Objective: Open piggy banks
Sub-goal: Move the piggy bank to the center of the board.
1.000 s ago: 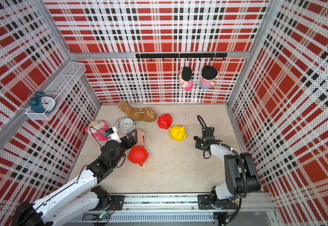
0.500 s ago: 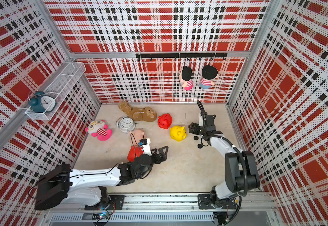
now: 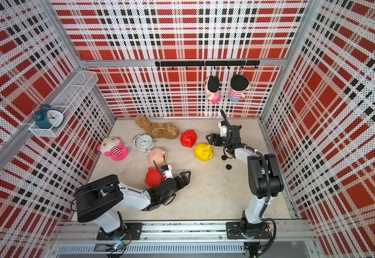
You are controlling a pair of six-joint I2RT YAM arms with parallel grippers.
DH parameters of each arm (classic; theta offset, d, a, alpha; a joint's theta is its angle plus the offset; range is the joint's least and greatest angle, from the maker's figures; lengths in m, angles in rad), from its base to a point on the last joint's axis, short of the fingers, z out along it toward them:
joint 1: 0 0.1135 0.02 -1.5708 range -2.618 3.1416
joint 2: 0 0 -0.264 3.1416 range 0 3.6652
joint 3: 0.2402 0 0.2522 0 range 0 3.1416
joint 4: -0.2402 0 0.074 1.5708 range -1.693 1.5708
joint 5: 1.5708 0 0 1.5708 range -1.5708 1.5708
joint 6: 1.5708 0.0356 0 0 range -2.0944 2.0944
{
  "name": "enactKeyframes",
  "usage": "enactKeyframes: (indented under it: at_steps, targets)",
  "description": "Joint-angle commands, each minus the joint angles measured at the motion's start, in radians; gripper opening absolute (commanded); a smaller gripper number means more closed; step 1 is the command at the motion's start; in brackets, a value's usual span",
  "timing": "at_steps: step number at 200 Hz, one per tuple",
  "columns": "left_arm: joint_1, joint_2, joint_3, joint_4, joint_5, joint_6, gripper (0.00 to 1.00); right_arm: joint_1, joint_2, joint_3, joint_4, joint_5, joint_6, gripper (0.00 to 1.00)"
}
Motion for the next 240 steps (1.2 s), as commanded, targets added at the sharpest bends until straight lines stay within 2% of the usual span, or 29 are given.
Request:
enactKeyframes:
  at_steps: [1, 57, 111, 159, 184, 206, 214, 240]
  targets:
    - [0.034, -0.007, -0.019, 0.088, 0.033, 0.011, 0.98, 0.034, 0.013, -0.029, 0.064, -0.032, -0.017, 0.77]
    - [0.140, -0.085, -0.116, 0.091, 0.032, 0.087, 0.98, 0.102, -0.022, -0.138, 0.119, -0.026, 0.037, 0.74]
    - [0.209, -0.162, -0.126, 0.037, 0.049, 0.191, 0.98, 0.212, -0.168, -0.284, 0.068, 0.061, 0.115, 0.75]
    - [0.200, -0.206, -0.054, -0.064, 0.044, 0.226, 0.98, 0.327, -0.302, -0.382, 0.038, 0.138, 0.319, 0.76]
    - [0.163, -0.202, 0.001, -0.114, 0.014, 0.231, 0.98, 0.373, -0.395, -0.439, 0.078, 0.095, 0.410, 0.75]
    - [0.147, -0.184, 0.034, -0.118, 0.008, 0.212, 0.98, 0.373, -0.492, -0.483, 0.095, 0.076, 0.433, 0.70]
    - [0.143, -0.175, 0.047, -0.117, 0.006, 0.204, 0.98, 0.372, -0.524, -0.488, 0.067, 0.109, 0.402, 0.67]
    - [0.108, -0.136, 0.102, -0.119, -0.038, 0.198, 0.98, 0.369, -0.583, -0.476, -0.090, 0.357, 0.239, 0.57]
